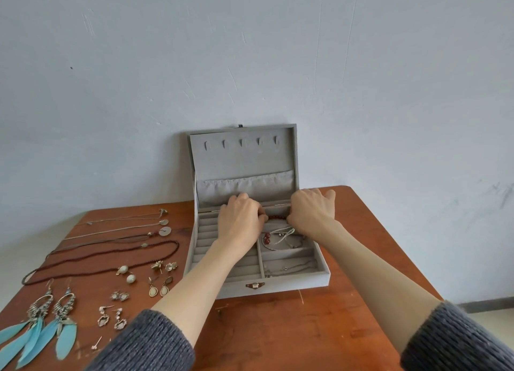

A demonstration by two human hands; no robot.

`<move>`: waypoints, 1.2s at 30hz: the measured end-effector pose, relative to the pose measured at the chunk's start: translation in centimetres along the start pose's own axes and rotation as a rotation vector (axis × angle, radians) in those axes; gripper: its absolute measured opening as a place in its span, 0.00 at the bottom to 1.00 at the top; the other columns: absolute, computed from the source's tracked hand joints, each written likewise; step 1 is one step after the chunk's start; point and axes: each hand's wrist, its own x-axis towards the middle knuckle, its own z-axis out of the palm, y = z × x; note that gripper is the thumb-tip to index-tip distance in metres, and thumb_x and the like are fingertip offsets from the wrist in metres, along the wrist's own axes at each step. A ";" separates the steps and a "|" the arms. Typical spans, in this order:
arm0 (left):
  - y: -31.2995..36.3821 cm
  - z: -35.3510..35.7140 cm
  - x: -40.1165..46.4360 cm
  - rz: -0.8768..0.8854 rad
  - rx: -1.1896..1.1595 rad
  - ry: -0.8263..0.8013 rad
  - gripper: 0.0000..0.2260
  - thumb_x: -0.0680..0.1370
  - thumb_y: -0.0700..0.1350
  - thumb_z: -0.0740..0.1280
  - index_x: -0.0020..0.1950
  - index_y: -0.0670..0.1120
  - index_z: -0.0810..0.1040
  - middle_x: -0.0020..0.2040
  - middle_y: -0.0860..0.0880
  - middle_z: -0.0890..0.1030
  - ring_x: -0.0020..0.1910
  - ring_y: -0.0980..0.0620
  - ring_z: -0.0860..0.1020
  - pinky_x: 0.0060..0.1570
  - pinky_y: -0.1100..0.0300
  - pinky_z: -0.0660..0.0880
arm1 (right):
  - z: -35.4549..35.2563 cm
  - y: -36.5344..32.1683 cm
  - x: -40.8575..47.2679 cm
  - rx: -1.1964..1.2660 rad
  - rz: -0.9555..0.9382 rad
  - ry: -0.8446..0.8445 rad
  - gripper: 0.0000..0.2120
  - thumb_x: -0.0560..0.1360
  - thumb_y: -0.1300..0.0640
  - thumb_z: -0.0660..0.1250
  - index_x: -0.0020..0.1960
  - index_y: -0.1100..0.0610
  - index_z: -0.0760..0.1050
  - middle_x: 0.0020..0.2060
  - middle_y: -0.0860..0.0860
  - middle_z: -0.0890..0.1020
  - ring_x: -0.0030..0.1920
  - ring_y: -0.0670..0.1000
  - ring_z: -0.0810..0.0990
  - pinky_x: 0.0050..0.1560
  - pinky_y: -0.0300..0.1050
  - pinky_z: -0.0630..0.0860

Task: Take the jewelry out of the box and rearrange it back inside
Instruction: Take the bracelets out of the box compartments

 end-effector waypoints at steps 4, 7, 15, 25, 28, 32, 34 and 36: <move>-0.1 -0.3 0.1 -0.008 -0.059 -0.039 0.09 0.77 0.48 0.66 0.52 0.48 0.82 0.53 0.45 0.75 0.56 0.46 0.72 0.51 0.53 0.70 | 0.7 0.8 -0.4 0.074 -0.054 -0.006 0.09 0.77 0.56 0.60 0.50 0.59 0.76 0.57 0.56 0.74 0.61 0.58 0.70 0.58 0.54 0.62; -0.1 -0.6 -0.3 0.029 -0.055 -0.042 0.09 0.77 0.47 0.65 0.53 0.48 0.81 0.52 0.45 0.75 0.55 0.46 0.71 0.51 0.53 0.70 | 1.2 1.3 -0.7 0.162 -0.067 0.028 0.12 0.78 0.53 0.59 0.54 0.58 0.76 0.59 0.56 0.73 0.62 0.57 0.69 0.59 0.54 0.63; 0.4 -1.3 -0.1 0.088 -0.115 0.049 0.14 0.78 0.48 0.64 0.63 0.47 0.75 0.58 0.48 0.74 0.60 0.48 0.69 0.59 0.54 0.69 | -0.2 0.9 -1.2 0.511 -0.185 0.116 0.07 0.78 0.58 0.60 0.51 0.60 0.74 0.47 0.56 0.80 0.49 0.56 0.75 0.46 0.45 0.68; 1.4 -4.3 -0.4 -0.029 -0.484 0.055 0.03 0.76 0.41 0.65 0.49 0.45 0.74 0.43 0.51 0.78 0.39 0.58 0.74 0.35 0.76 0.69 | -2.8 1.3 -2.5 0.671 -0.274 0.195 0.06 0.75 0.63 0.65 0.51 0.59 0.77 0.41 0.48 0.78 0.43 0.47 0.74 0.43 0.35 0.68; 0.9 -5.5 -1.4 -0.039 -0.565 0.033 0.04 0.75 0.41 0.67 0.49 0.46 0.77 0.43 0.52 0.80 0.39 0.61 0.75 0.36 0.76 0.69 | -3.3 1.4 -3.6 0.720 -0.249 0.203 0.06 0.74 0.62 0.66 0.50 0.58 0.78 0.40 0.47 0.79 0.42 0.45 0.75 0.40 0.28 0.69; 0.0 -6.9 -3.9 -0.040 -0.592 0.004 0.04 0.74 0.45 0.69 0.47 0.47 0.80 0.44 0.51 0.82 0.44 0.58 0.78 0.42 0.72 0.71 | -3.6 1.7 -6.0 0.823 -0.169 0.142 0.02 0.73 0.61 0.68 0.46 0.57 0.78 0.39 0.49 0.81 0.41 0.46 0.78 0.40 0.29 0.71; -0.2 -7.6 -5.7 -0.035 -0.582 -0.026 0.03 0.74 0.45 0.69 0.46 0.48 0.80 0.43 0.52 0.82 0.43 0.58 0.78 0.43 0.70 0.72 | -3.7 1.5 -7.8 0.864 -0.155 0.096 0.02 0.72 0.60 0.69 0.45 0.57 0.79 0.37 0.50 0.82 0.39 0.46 0.79 0.40 0.32 0.74; -0.3 -8.0 -7.8 -0.025 -0.556 -0.061 0.01 0.74 0.45 0.69 0.45 0.50 0.80 0.42 0.53 0.82 0.42 0.59 0.78 0.43 0.69 0.73 | -3.5 1.3 -9.9 0.908 -0.143 0.046 0.02 0.72 0.61 0.69 0.44 0.58 0.78 0.35 0.51 0.82 0.35 0.46 0.80 0.38 0.33 0.75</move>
